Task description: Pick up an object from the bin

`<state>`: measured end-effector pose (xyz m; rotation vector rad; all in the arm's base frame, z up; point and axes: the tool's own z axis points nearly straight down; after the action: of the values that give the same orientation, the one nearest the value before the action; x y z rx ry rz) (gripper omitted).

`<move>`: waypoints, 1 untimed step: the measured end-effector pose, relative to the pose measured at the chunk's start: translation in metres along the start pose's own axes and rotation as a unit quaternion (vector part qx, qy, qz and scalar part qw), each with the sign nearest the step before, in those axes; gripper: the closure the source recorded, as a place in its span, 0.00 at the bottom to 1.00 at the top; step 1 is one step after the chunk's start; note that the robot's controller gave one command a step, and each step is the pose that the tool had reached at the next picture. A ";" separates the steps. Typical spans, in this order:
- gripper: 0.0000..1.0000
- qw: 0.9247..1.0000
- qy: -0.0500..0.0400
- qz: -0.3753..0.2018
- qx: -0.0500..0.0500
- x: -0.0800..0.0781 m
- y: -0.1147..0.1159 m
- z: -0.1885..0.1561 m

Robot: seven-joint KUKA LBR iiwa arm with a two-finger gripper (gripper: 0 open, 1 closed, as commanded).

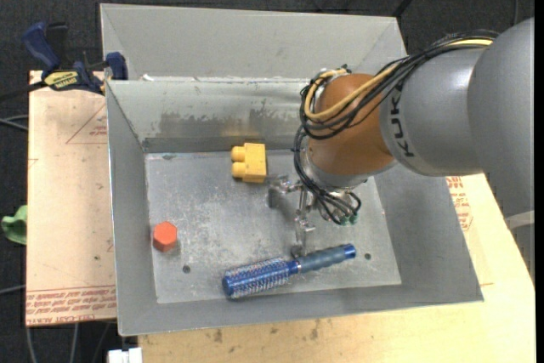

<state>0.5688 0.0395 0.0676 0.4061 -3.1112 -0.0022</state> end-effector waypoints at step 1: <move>0.00 0.999 -0.002 -0.043 0.001 0.063 0.027 -0.033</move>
Offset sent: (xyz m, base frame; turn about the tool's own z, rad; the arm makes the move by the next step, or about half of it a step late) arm -0.0670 0.0088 0.0324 -0.0882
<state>0.5012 0.0492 0.1013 0.5415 -3.0953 -0.0014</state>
